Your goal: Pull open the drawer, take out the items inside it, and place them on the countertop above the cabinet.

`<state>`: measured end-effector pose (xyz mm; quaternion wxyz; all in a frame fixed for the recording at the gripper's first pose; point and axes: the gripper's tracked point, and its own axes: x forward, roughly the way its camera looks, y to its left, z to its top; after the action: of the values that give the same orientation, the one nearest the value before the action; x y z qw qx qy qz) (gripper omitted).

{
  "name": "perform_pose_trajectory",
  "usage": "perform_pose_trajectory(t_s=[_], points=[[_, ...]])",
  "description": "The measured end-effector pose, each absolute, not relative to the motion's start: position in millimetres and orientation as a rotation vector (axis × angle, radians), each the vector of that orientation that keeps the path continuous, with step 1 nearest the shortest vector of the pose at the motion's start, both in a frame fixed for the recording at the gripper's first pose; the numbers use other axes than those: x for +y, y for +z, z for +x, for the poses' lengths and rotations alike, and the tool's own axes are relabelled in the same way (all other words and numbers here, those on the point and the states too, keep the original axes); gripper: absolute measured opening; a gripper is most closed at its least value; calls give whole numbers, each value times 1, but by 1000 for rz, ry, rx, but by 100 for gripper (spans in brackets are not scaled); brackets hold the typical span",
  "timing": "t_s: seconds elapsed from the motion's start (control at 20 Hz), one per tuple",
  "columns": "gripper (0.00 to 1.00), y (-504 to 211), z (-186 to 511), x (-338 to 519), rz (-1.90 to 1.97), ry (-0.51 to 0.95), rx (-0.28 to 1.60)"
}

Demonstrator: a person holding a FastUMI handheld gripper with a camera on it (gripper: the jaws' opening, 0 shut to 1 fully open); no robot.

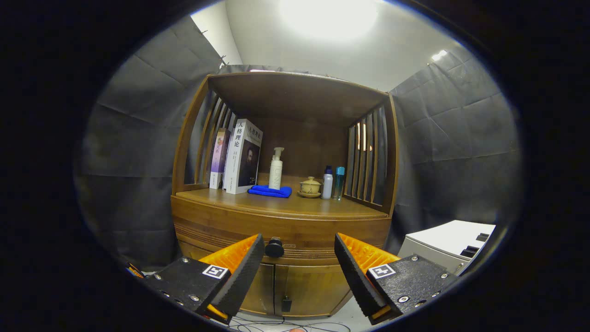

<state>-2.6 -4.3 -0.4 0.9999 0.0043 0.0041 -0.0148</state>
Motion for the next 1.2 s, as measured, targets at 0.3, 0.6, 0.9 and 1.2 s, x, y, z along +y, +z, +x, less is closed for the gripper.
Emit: perform_pose_trajectory(t_s=[0.3, 0.6, 0.9, 1.2], points=[[95, -2, -2, -7, 14, -52, 14], [95, 2, 5, -11, 11, -69, 35], [95, -11, 35, -6, 74, -102, 72], [95, -58, 67, 20, 138, -67, 194]])
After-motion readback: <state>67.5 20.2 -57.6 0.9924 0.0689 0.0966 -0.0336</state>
